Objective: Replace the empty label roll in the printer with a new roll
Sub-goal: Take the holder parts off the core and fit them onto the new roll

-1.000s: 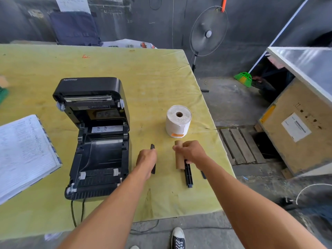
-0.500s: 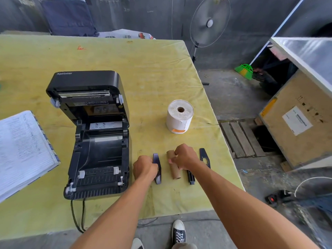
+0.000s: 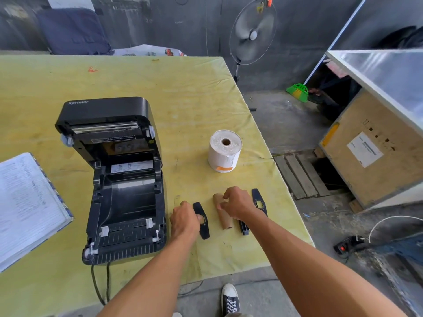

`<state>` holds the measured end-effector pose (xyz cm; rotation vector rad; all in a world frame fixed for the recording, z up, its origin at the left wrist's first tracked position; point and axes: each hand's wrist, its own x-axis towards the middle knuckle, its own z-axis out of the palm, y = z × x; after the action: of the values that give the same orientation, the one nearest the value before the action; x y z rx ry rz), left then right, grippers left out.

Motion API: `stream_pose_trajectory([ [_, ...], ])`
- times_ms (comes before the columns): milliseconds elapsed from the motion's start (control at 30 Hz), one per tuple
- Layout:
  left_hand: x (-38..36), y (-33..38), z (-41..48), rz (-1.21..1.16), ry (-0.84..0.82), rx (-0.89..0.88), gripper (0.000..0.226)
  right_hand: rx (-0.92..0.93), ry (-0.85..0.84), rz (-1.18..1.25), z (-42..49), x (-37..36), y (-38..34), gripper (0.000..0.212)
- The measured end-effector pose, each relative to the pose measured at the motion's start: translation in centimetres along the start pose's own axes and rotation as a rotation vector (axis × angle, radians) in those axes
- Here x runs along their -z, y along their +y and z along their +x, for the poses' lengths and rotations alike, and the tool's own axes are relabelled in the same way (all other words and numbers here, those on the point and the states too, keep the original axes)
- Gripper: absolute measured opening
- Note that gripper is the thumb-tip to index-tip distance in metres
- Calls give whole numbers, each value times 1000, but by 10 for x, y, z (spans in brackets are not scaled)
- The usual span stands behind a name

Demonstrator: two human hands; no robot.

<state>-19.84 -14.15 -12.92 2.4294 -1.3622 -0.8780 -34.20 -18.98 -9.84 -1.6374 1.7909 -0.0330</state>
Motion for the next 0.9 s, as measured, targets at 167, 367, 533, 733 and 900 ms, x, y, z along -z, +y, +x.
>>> stream_pose_trajectory([
  [167,16,4,7,56,0,-106,9,-48,41,15,-5,3,1,37],
  [367,39,18,15,205,44,-249,5,-60,117,1,-11,18,-7,34],
  [533,71,44,22,213,69,-425,12,-88,222,5,-17,34,-9,39],
  [733,90,80,36,338,74,-733,22,-111,307,38,-13,40,-9,41],
  [900,76,95,56,502,78,-866,45,-112,260,29,3,39,-5,41],
])
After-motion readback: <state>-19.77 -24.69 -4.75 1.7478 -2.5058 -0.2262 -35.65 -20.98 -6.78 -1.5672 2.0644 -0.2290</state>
